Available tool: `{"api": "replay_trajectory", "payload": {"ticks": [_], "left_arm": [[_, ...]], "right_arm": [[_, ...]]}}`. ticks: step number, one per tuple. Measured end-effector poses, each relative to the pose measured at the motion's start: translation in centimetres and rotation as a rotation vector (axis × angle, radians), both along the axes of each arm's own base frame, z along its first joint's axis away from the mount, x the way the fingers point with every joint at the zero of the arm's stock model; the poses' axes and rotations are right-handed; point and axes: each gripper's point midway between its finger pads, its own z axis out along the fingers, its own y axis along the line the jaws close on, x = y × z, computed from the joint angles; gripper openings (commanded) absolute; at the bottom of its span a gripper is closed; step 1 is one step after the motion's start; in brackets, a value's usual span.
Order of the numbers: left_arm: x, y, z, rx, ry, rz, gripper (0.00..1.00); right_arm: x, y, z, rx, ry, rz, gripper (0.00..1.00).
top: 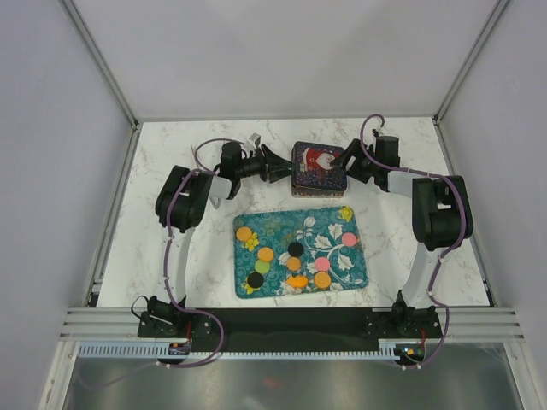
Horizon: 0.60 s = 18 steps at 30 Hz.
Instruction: Pack the cookies
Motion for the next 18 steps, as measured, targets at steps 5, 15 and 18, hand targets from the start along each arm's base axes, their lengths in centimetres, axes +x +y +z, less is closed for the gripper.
{"api": "replay_trajectory", "payload": {"ticks": [5,15,18], "left_arm": [[0.0,0.2,0.5,-0.002,-0.007,0.004,0.47],[0.0,0.8,0.0,0.005,0.002,0.013,0.47],[-0.3,1.3,-0.9,0.04,0.007,0.017,0.51]], "right_arm": [[0.2,0.2,0.0,-0.002,-0.001,0.007,0.82],[0.2,0.4,0.0,-0.006,0.001,0.014,0.82],[0.1,0.4,-0.3,-0.012,0.009,0.015,0.82]]}}
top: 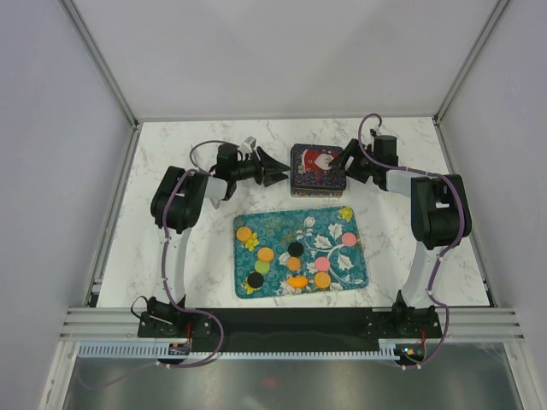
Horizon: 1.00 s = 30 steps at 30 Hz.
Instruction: Pack the cookies
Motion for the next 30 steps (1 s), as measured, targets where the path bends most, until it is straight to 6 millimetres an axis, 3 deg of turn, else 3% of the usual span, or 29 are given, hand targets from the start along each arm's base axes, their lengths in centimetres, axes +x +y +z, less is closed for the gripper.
{"api": "replay_trajectory", "payload": {"ticks": [3,8,12,13,15,23,30], "left_arm": [[-0.3,0.6,-0.8,0.039,0.006,0.001,0.51],[-0.4,1.1,-1.3,0.08,-0.004,-0.001,0.63],[-0.4,1.2,-1.1,0.104,-0.02,0.005,0.63],[-0.3,1.1,-1.0,0.107,-0.026,0.004,0.71],[0.1,1.0,-0.8,0.126,-0.051,0.0,0.74],[2.0,-0.3,0.6,0.224,-0.13,-0.013,0.74],[2.3,-0.9,-0.2,0.345,-0.136,-0.017,0.74]], "right_arm": [[0.0,0.0,0.0,-0.002,-0.002,0.002,0.82],[0.0,0.0,0.0,-0.004,-0.001,0.002,0.82],[0.1,0.1,0.1,-0.009,0.005,0.002,0.82],[0.1,0.1,0.1,-0.012,0.006,0.003,0.82],[0.1,0.2,0.2,-0.021,0.011,0.005,0.82],[0.2,0.9,0.5,-0.047,0.016,0.021,0.82],[0.3,0.9,0.7,-0.062,0.028,0.018,0.84]]}}
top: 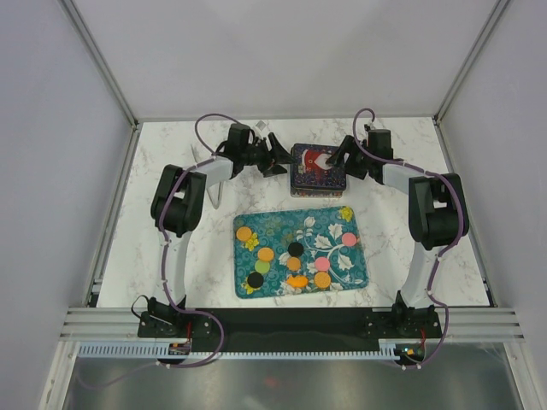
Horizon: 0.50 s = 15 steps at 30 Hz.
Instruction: Pack the cookies
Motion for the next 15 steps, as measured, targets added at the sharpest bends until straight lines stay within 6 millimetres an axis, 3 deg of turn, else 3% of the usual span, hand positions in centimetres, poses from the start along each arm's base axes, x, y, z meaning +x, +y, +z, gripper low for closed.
{"api": "replay_trajectory", "payload": {"ticks": [15], "left_arm": [[-0.6,-0.5,-1.0,0.081,0.001,-0.014,0.74]], "right_arm": [[0.4,0.6,0.6,-0.053,-0.005,0.015,0.84]]}}
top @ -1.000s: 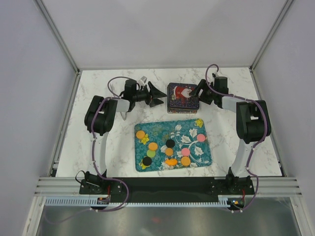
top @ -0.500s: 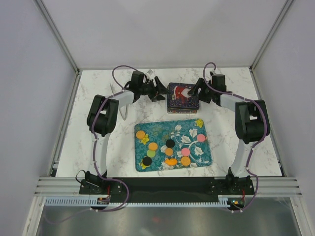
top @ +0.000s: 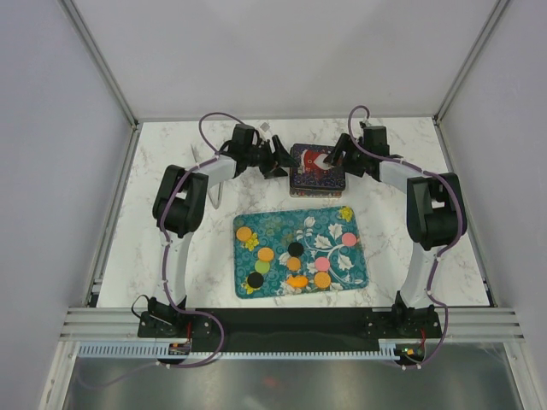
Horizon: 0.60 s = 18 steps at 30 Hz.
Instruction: Pack the cookies
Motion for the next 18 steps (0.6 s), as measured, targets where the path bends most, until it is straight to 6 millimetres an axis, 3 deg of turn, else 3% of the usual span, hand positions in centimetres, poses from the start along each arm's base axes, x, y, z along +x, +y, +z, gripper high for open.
{"api": "replay_trajectory", "payload": {"ticks": [18], "left_arm": [[-0.26,-0.56,-0.15,0.015,-0.011,-0.007,0.73]], "right_arm": [[0.07,0.51,-0.12,-0.052,0.004,0.009,0.84]]}}
